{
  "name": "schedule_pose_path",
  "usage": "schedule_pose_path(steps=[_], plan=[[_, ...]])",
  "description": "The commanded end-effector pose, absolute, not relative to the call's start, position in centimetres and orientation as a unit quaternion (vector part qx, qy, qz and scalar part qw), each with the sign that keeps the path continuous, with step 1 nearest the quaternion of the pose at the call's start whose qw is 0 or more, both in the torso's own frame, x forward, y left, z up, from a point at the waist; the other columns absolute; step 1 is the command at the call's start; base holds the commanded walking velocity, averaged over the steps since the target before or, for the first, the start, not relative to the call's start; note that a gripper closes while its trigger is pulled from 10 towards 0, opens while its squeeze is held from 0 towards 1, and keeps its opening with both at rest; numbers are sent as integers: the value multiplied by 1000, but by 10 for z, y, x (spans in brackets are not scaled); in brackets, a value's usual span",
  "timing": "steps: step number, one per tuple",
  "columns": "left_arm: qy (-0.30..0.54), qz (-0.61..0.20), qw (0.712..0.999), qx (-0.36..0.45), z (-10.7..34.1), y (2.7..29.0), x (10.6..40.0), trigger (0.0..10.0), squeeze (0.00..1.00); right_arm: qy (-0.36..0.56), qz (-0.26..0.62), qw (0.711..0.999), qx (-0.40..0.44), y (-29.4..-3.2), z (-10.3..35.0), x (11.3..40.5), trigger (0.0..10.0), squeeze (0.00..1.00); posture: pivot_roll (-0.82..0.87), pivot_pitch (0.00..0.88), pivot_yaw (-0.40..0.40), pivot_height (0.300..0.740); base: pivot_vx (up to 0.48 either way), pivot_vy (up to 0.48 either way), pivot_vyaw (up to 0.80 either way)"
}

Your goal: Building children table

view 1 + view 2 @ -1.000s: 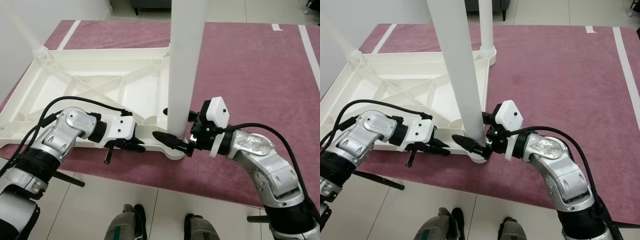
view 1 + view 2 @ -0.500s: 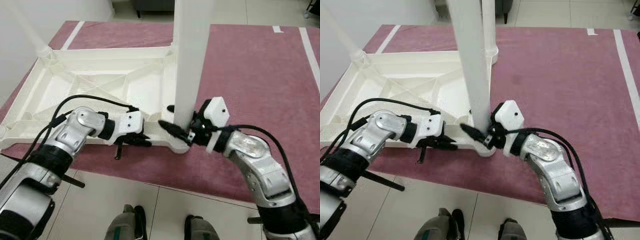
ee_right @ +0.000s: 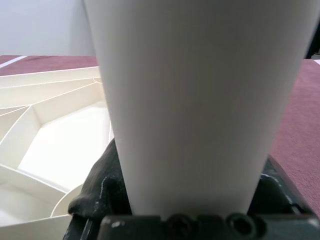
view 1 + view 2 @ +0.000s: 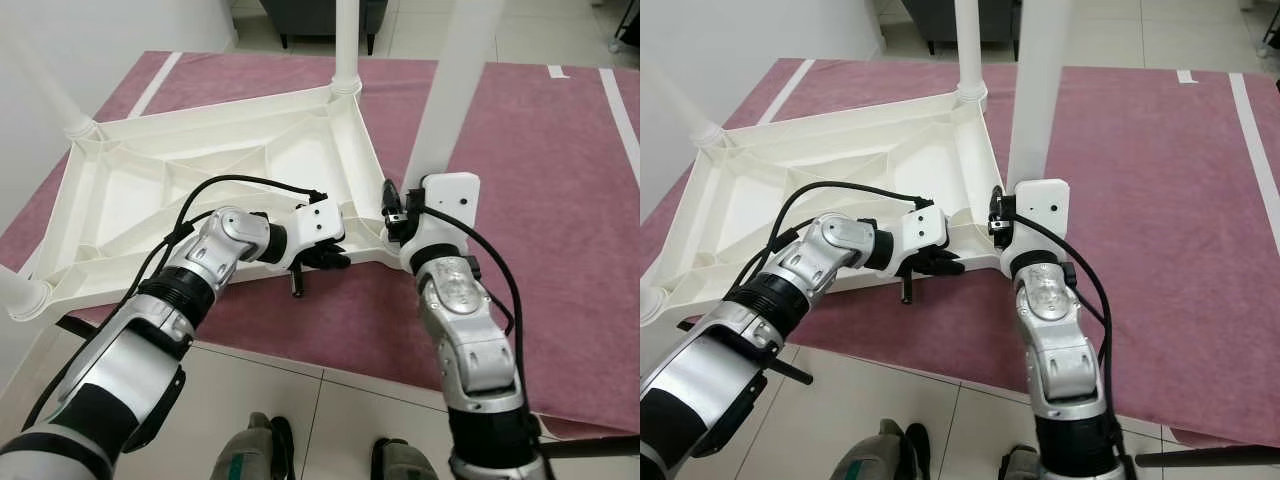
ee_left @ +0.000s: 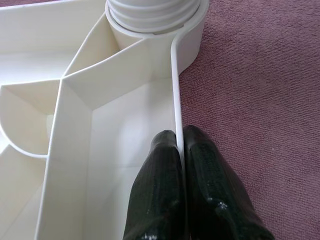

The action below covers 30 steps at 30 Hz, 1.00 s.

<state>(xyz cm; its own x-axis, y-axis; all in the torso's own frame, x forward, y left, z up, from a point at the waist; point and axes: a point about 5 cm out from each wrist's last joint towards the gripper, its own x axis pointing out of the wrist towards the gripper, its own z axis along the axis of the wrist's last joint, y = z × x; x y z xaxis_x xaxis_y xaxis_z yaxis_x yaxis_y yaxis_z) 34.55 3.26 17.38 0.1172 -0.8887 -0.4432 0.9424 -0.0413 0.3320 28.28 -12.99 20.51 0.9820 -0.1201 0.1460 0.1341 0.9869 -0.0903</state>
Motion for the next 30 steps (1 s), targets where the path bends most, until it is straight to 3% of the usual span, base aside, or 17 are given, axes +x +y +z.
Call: schedule_pose_path(steps=[1, 2, 3, 7, 8, 11, 12, 13, 16, 18, 20, 22, 26, 27, 30], plan=[[-9, -646, 702, 300, 197, 31, 352, 0, 0, 108, -147, 981, -62, -159, 137, 275, 0, 0, -89, 181, 168, 740, 0, 0, 0], [-8, -646, 702, 300, 196, 32, 352, 0, 0, 89, -143, 984, -60, -155, 142, 275, 2784, 0, -89, 181, 168, 740, 0, 0, 0], [-7, -647, 701, 300, 195, 33, 351, 0, 0, 71, -125, 988, -59, -150, 146, 278, 10000, 0, -86, 182, 167, 740, 0, 0, 0], [-6, -647, 701, 301, 193, 36, 352, 0, 0, 40, -96, 993, -62, -145, 155, 281, 10000, 0, -85, 183, 165, 740, 0, 0, 0], [-5, -649, 699, 302, 193, 37, 351, 0, 0, 14, -70, 995, -63, -142, 163, 283, 10000, 1000, -81, 182, 163, 740, 0, 0, 0], [-4, -661, 685, 305, 191, 42, 348, 0, 0, -65, 26, 996, -62, -133, 190, 286, 10000, 1000, -79, 184, 163, 740, 0, 0, 0], [-4, -669, 676, 309, 191, 45, 346, 0, 0, -87, 84, 991, -61, -128, 200, 285, 10000, 0, -80, 184, 164, 740, 0, 0, 0], [-4, -678, 666, 312, 190, 49, 343, 0, 0, -105, 140, 982, -69, -126, 210, 283, 10000, 0, -80, 185, 166, 740, 0, 0, 0], [-3, -687, 655, 315, 190, 53, 340, 0, 0, -116, 188, 971, -87, -125, 217, 280, 10000, 0, -80, 185, 166, 740, 0, 0, 0], [3, -710, 621, 332, 189, 65, 332, 0, 0, -114, 289, 940, -143, -128, 226, 272, 10000, 0, -76, 185, 167, 740, 0, 0, 0], [3, -710, 621, 332, 189, 65, 332, 0, 0, -114, 289, 940, -143, -128, 226, 272, 10000, 0, -76, 185, 167, 740, 0, 0, 0], [9, -729, 592, 343, 188, 75, 325, 0, 0, -97, 357, 915, -164, -129, 226, 266, 10000, 0, -75, 184, 165, 740, 0, 0, 0], [11, -738, 579, 347, 188, 80, 321, 0, 0, -89, 387, 902, -168, -128, 225, 263, 10000, 0, -75, 184, 165, 740, 0, 0, 0], [17, -753, 553, 355, 189, 93, 313, 0, 0, -70, 455, 872, -165, -123, 220, 254, 10000, 0, -68, 185, 163, 740, 0, 0, 0], [24, -761, 537, 362, 191, 104, 306, 0, 0, -58, 503, 848, -154, -115, 216, 248, 10000, 0, -68, 185, 163, 740, 0, 0, 0]])
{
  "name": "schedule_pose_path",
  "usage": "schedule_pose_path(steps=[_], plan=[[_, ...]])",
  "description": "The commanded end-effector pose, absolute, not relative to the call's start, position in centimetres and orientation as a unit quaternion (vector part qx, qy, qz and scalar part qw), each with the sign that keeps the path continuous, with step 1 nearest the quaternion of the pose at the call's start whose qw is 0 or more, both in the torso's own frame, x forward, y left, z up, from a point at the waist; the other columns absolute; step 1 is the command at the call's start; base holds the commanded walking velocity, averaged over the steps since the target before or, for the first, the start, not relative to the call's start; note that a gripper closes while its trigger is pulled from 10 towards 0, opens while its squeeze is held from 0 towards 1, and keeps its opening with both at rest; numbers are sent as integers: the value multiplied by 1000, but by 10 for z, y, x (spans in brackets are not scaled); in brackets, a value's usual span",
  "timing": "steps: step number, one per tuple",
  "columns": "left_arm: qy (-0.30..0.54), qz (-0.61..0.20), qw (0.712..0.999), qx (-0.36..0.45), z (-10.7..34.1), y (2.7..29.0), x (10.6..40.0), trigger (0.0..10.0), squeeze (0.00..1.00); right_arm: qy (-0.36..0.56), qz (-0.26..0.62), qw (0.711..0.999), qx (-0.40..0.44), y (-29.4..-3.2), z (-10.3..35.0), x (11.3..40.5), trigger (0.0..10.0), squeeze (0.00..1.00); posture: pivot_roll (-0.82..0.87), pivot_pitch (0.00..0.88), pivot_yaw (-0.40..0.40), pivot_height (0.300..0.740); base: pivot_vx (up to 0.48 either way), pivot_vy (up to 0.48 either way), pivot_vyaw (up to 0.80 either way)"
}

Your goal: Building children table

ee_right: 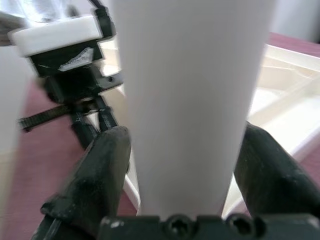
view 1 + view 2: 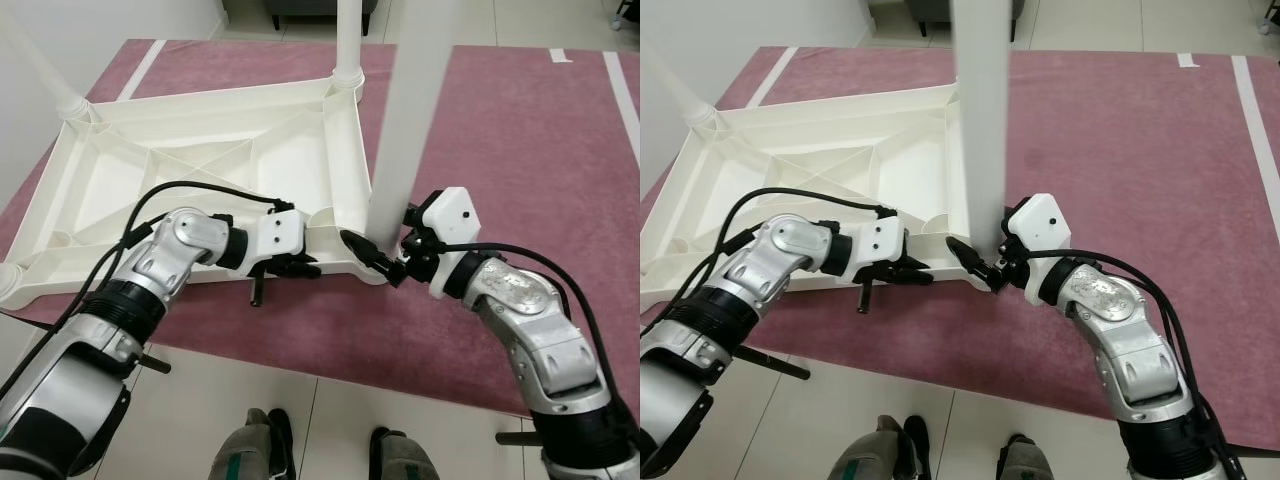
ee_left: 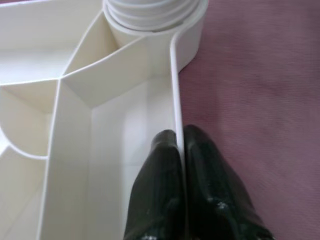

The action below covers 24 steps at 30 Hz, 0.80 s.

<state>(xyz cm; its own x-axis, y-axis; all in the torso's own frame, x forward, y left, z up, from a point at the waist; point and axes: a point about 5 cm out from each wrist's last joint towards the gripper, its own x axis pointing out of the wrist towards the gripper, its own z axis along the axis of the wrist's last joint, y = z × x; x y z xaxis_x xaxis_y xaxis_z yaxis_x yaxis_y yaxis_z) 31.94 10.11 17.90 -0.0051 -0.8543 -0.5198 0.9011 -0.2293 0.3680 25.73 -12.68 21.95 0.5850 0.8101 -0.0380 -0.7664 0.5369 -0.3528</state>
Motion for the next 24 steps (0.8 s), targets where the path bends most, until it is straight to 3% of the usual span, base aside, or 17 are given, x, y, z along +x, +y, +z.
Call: schedule_pose_path(steps=[1, 5, 6, 7, 8, 15, 19, 20, 21, 23, 24], plan=[[24, -761, 537, 362, 191, 104, 306, 0, 0, -58, 503, 848, -154, -115, 216, 248, 10000, 0, -68, 185, 163, 740, 0, 0, 0], [29, -763, 532, 365, 192, 111, 303, 0, 0, -53, 532, 832, -148, -109, 213, 245, 10000, 0, -61, 185, 159, 740, 0, 0, 0], [31, -762, 533, 366, 193, 113, 302, 0, 0, -52, 542, 826, -143, -106, 212, 245, 8510, 0, -61, 185, 159, 740, 0, 0, 0], [32, -761, 534, 366, 193, 114, 301, 0, 0, -50, 550, 822, -137, -104, 211, 244, 3529, 0, -51, 184, 152, 740, 0, 0, 0], [32, -761, 536, 366, 193, 114, 301, 0, 0, -47, 557, 819, -133, -103, 209, 243, 0, 0, -51, 184, 152, 740, 0, 0, 0], [28, -756, 546, 360, 192, 110, 302, 0, 0, -29, 553, 823, -126, -106, 201, 242, 0, 0, -60, 188, 153, 740, 0, 0, 0], [18, -745, 567, 352, 194, 101, 309, 0, 0, -7, 502, 854, -135, -113, 190, 250, 0, 0, -65, 189, 154, 740, 0, 0, 0], [9, -734, 586, 343, 196, 95, 315, 0, 0, 9, 453, 879, -146, -118, 182, 259, 0, 0, -65, 188, 155, 740, 0, 0, 0], [9, -734, 586, 343, 196, 95, 315, 0, 0, 9, 453, 879, -146, -118, 182, 259, 0, 0, -65, 188, 155, 740, 0, 0, 0], [-8, -707, 629, 322, 199, 77, 328, 0, 0, 49, 311, 935, -160, -131, 165, 279, 0, 0, -67, 186, 153, 740, 0, 0, 0], [-8, -707, 629, 322, 199, 77, 328, 0, 0, 49, 311, 935, -160, -131, 165, 279, 0, 0, -67, 186, 153, 740, 0, 0, 0]])
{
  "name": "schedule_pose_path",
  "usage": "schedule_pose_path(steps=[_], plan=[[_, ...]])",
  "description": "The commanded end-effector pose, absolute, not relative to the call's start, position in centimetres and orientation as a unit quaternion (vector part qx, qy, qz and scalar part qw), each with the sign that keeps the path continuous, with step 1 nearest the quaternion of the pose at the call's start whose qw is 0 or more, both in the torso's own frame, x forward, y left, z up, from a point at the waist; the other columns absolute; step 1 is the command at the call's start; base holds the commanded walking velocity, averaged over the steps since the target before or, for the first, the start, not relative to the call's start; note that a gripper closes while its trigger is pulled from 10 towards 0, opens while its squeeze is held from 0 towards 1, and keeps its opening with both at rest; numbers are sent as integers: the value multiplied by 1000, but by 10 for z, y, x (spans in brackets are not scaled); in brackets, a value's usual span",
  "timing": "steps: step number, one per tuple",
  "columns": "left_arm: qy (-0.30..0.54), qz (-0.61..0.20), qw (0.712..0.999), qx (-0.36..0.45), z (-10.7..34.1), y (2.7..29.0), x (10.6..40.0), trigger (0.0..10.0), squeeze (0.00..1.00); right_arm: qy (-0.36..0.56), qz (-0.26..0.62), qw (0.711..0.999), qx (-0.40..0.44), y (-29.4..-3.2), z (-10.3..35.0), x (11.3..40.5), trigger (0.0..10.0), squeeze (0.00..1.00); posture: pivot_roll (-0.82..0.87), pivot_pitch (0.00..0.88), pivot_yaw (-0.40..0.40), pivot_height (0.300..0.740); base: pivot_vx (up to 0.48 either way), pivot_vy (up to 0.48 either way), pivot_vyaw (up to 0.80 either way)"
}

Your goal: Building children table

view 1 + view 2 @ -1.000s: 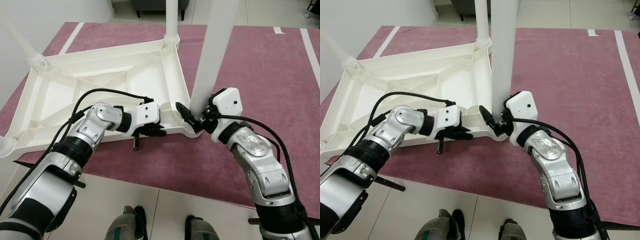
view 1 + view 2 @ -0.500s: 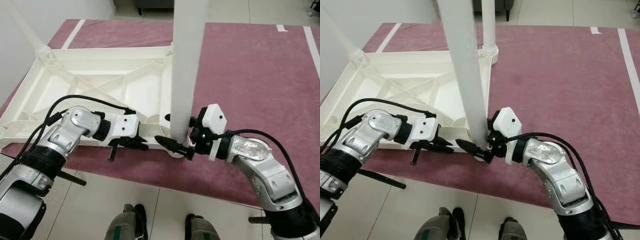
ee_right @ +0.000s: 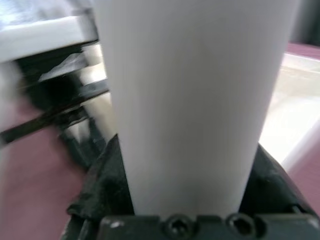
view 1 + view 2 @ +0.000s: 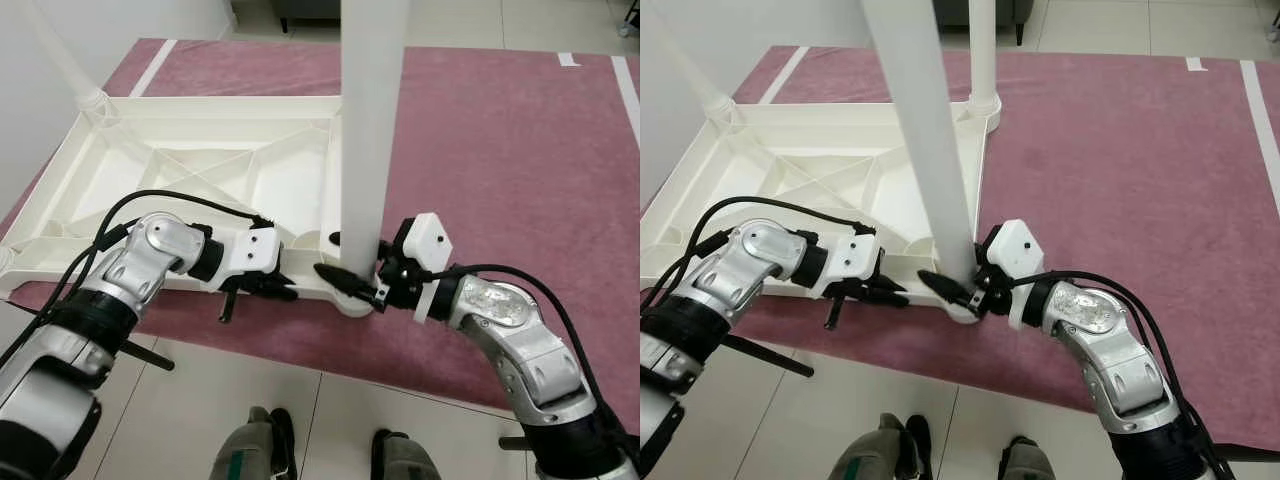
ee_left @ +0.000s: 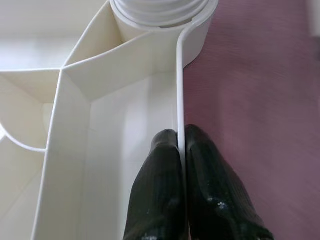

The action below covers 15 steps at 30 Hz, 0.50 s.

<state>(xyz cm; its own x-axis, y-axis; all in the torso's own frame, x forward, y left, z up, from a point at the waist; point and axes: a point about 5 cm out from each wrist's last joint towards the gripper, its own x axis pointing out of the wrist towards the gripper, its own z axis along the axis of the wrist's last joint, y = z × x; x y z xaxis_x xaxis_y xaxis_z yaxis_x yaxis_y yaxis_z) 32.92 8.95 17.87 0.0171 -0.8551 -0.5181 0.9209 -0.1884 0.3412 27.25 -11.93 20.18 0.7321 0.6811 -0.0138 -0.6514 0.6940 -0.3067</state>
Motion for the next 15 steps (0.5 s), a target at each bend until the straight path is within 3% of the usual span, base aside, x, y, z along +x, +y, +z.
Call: schedule_pose_path(steps=[1, 2, 7, 8, 10, 12, 15], plan=[[-13, -698, 645, 313, 200, 69, 333, 0, 0, 66, 252, 952, -161, -136, 159, 285, 0, 0, -68, 186, 153, 740, 0, 0, 0], [-17, -684, 661, 307, 199, 57, 338, 0, 0, 92, 156, 973, -141, -145, 150, 290, 0, 0, -74, 185, 154, 740, 0, 0, 0], [-18, -679, 668, 304, 198, 51, 340, 0, 0, 108, 89, 982, -123, -151, 145, 290, 0, 0, -77, 186, 155, 740, 0, 0, 0], [-22, -672, 675, 303, 199, 44, 342, 0, 0, 113, 31, 988, -103, -155, 142, 288, 0, 0, -83, 186, 158, 740, 0, 0, 0], [-22, -672, 675, 303, 199, 44, 342, 0, 0, 113, 31, 988, -103, -155, 142, 288, 0, 0, -83, 186, 158, 740, 0, 0, 0], [-26, -663, 684, 303, 199, 31, 346, 0, 0, 118, -77, 987, -74, -159, 138, 282, 0, 0, -91, 184, 161, 740, 0, 0, 0], [-28, -661, 685, 304, 199, 25, 347, 0, 0, 115, -110, 985, -62, -157, 138, 280, 0, 0, -93, 184, 163, 740, 0, 0, 0]])
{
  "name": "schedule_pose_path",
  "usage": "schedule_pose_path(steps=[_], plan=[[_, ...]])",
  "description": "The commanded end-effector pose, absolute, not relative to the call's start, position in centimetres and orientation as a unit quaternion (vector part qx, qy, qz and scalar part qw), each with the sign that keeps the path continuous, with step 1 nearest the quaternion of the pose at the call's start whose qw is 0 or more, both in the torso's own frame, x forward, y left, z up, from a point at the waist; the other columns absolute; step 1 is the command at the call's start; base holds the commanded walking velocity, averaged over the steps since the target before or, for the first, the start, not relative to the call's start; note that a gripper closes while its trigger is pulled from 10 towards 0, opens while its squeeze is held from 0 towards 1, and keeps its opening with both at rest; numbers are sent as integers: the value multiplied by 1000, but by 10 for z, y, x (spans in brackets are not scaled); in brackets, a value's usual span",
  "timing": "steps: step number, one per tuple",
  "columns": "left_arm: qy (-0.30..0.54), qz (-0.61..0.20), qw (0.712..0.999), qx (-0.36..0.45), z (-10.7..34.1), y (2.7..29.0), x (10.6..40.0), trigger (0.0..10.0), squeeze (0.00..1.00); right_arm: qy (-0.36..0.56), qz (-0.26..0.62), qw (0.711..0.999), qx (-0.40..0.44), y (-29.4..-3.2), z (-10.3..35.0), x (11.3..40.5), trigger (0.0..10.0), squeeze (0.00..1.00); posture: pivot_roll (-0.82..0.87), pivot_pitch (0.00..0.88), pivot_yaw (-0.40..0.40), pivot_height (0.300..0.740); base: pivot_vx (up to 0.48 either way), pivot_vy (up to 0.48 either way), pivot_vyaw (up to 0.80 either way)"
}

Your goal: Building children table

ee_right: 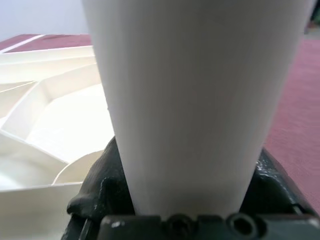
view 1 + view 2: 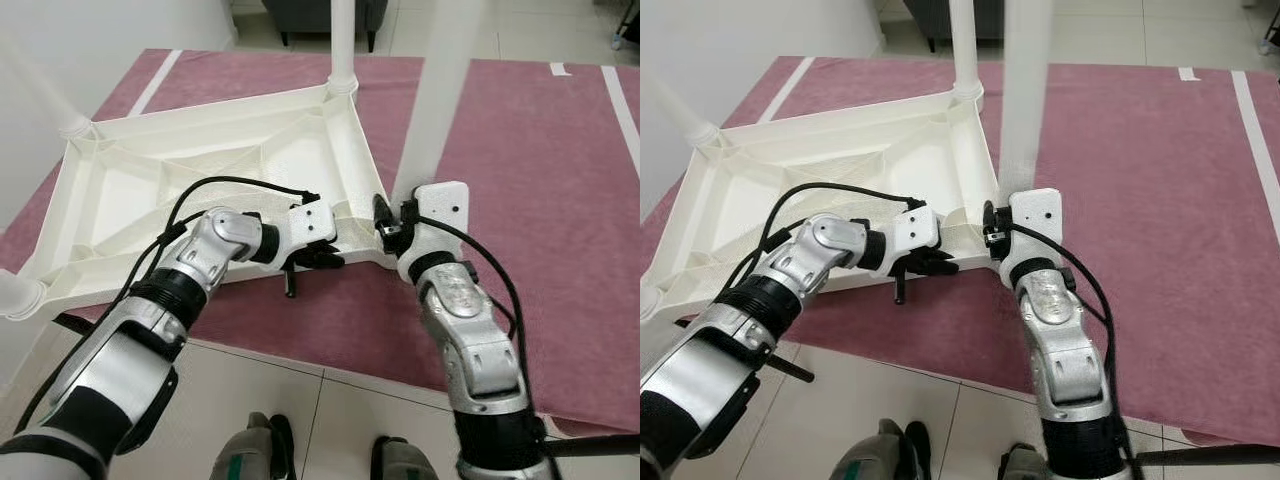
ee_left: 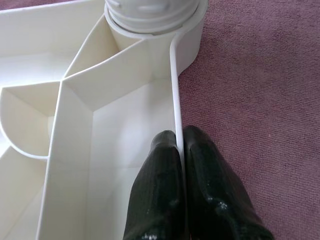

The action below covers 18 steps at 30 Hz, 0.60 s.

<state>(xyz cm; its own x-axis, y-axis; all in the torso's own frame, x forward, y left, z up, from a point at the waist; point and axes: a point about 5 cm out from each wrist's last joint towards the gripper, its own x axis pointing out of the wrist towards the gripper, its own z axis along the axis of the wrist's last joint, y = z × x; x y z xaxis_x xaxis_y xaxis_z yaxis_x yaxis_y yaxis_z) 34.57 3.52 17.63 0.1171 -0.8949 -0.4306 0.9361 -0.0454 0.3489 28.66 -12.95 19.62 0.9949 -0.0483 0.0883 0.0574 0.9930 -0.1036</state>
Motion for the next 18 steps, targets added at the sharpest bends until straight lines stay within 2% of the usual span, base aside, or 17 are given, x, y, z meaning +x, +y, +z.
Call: schedule_pose_path(steps=[1, 2, 3, 5, 6, 8, 10, 11, 14, 15, 18], plan=[[-29, -662, 684, 304, 199, 23, 347, 0, 0, 97, -112, 987, -62, -152, 143, 281, 0, 0, -93, 184, 164, 740, 0, 0, 0], [-29, -663, 684, 304, 199, 22, 347, 0, 0, 78, -106, 989, -64, -147, 148, 282, 0, 0, -92, 185, 164, 740, 0, 0, 0], [-28, -663, 683, 305, 198, 23, 347, 0, 0, 55, -88, 992, -73, -142, 154, 284, 10000, 0, -92, 185, 163, 740, 0, 0, 0], [-28, -663, 682, 306, 198, 24, 348, 0, 0, 41, -79, 993, -79, -139, 158, 284, 10000, 0, -92, 185, 163, 740, 0, 0, 0], [-26, -666, 679, 308, 196, 29, 347, 0, 0, -8, -18, 997, -79, -132, 171, 286, 10000, 1000, -90, 185, 164, 740, 0, 0, 0], [-26, -666, 679, 308, 196, 29, 347, 0, 0, -8, -18, 997, -79, -132, 171, 286, 10000, 1000, -90, 185, 164, 740, 0, 0, 0], [-25, -672, 674, 306, 195, 32, 345, 0, 0, -48, 33, 995, -79, -128, 185, 286, 10000, 1000, -84, 189, 161, 740, 0, 0, 0], [-24, -680, 666, 307, 194, 34, 342, 0, 0, -73, 72, 991, -81, -127, 196, 286, 10000, 0, -84, 189, 161, 740, 0, 0, 0], [-23, -685, 660, 308, 193, 36, 341, 0, 0, -90, 96, 988, -83, -126, 203, 286, 10000, 0, -84, 189, 161, 740, 0, 0, 0], [-22, -694, 649, 311, 193, 39, 339, 0, 0, -108, 127, 982, -91, -126, 212, 286, 10000, 0, -84, 190, 163, 740, 0, 0, 0], [-10, -735, 591, 334, 187, 54, 325, 0, 0, -140, 217, 958, -127, -135, 235, 284, 10000, 0, -82, 191, 165, 740, 0, 0, 0]])
